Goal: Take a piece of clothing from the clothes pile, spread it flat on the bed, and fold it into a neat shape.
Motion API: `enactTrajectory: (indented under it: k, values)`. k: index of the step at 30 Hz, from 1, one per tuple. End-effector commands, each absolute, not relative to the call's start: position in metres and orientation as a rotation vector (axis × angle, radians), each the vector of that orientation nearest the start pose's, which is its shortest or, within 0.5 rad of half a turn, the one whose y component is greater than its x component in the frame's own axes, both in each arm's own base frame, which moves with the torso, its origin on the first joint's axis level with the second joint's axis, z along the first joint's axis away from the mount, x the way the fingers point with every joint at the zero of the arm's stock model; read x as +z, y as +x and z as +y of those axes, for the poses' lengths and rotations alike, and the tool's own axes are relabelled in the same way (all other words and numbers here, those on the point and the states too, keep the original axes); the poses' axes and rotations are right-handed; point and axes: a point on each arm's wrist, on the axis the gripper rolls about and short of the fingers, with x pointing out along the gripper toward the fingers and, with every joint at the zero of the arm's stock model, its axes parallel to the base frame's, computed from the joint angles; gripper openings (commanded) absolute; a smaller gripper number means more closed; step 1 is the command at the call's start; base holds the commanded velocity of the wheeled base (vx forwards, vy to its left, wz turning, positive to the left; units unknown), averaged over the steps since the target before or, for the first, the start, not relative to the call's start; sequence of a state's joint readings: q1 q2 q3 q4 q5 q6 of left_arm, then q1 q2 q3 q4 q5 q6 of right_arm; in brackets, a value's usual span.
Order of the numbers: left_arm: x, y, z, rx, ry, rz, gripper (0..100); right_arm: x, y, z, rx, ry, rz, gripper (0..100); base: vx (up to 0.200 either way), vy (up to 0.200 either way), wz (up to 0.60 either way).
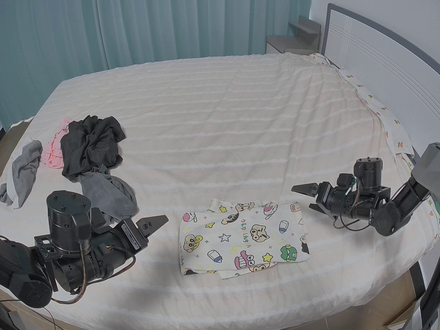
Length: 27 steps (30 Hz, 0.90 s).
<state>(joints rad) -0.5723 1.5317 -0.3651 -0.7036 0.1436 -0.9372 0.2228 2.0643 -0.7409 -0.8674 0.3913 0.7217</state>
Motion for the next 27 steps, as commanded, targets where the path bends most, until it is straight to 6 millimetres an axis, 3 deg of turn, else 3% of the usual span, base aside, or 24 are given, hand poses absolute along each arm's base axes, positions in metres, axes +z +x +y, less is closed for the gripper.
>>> enactTrajectory:
  k: [1, 14, 15, 27]
  values:
    - [0.121, 0.186, -0.116, -0.178, -0.741, 0.600, 100, 0.049, 0.366, 0.098, 0.399, 0.719, 0.726, 100, 0.000, 0.000, 0.00]
    - [0.122, 0.186, -0.116, -0.178, -0.742, 0.596, 100, 0.042, 0.371, 0.115, 0.435, 0.701, 0.748, 100, 0.000, 0.000, 0.00]
    - [0.122, 0.186, -0.116, -0.177, -0.742, 0.598, 100, 0.039, 0.373, 0.117, 0.438, 0.698, 0.750, 0, 0.000, 0.000, 0.00]
    - [0.121, 0.186, -0.116, -0.177, -0.741, 0.599, 100, 0.046, 0.374, 0.106, 0.419, 0.705, 0.719, 0, 0.000, 0.000, 0.00]
